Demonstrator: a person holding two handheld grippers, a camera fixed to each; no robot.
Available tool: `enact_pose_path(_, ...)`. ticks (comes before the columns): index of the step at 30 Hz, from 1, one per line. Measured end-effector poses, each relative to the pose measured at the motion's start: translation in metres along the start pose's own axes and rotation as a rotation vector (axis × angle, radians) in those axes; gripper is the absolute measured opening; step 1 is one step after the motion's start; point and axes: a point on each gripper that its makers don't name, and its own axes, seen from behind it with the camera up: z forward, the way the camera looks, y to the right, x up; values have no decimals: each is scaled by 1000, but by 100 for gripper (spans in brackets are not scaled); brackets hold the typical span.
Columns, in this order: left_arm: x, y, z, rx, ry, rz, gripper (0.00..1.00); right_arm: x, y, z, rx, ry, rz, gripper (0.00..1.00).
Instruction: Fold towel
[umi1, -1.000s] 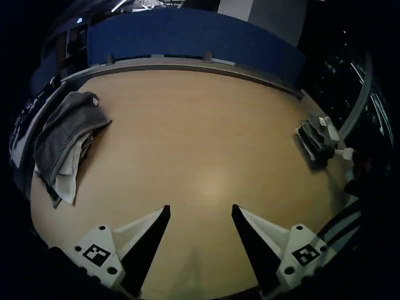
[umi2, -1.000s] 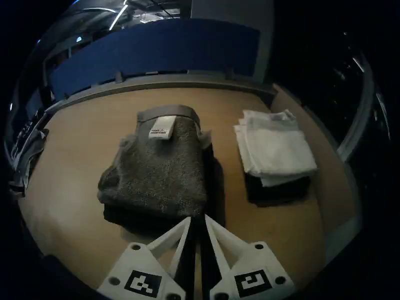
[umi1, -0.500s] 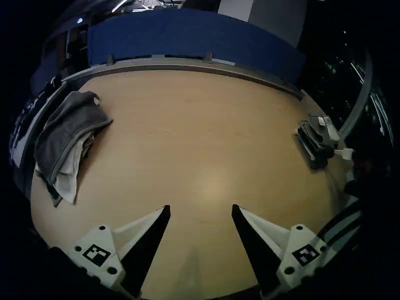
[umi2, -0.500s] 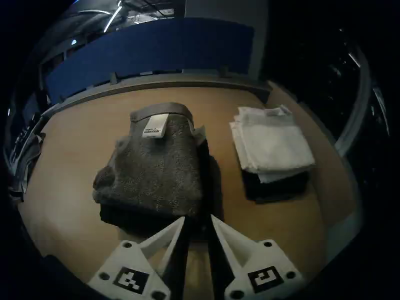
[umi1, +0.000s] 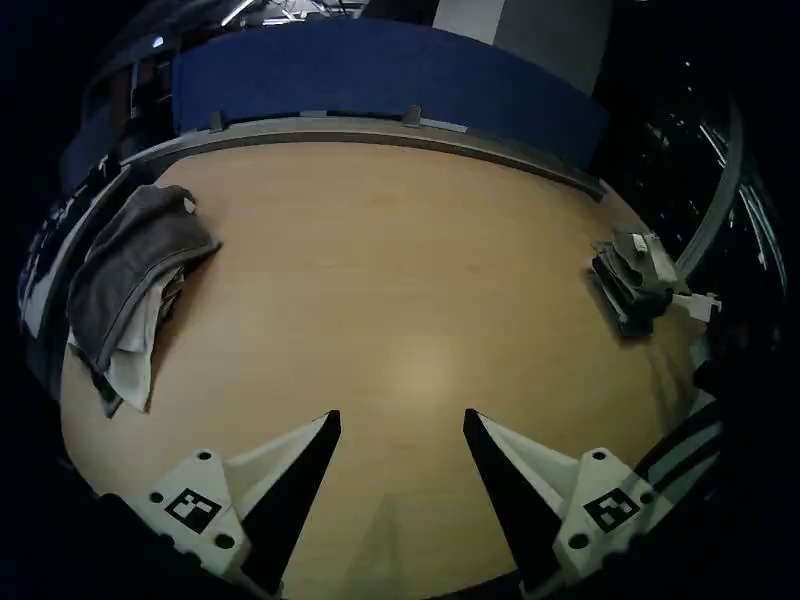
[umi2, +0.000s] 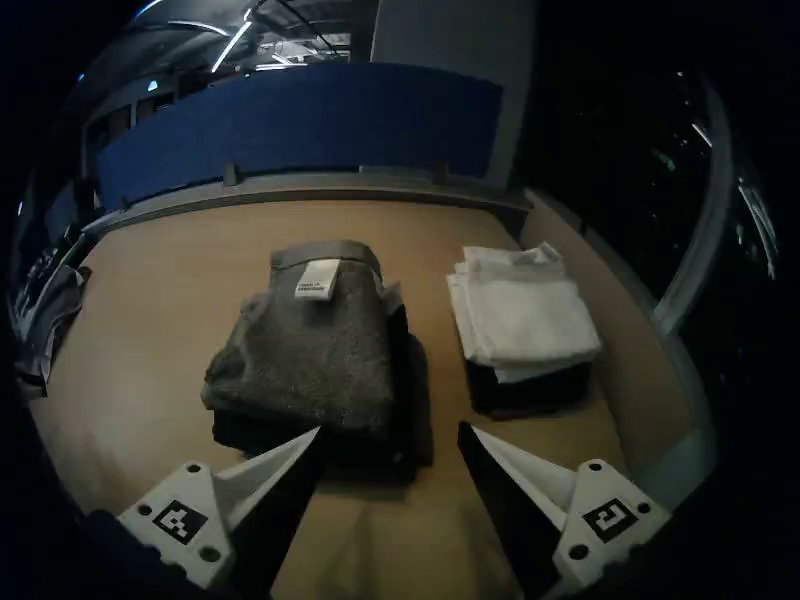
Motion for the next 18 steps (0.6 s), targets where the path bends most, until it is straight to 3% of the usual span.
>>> enact_pose_path(11, 2, 1, -1, -1, 6, -4, 91, 32, -26, -1, 42, 56, -11, 100)
enact_pose_path(18, 1, -1, -3, 4, 7, -8, 91, 52, -55, 12, 83, 81, -29, 100)
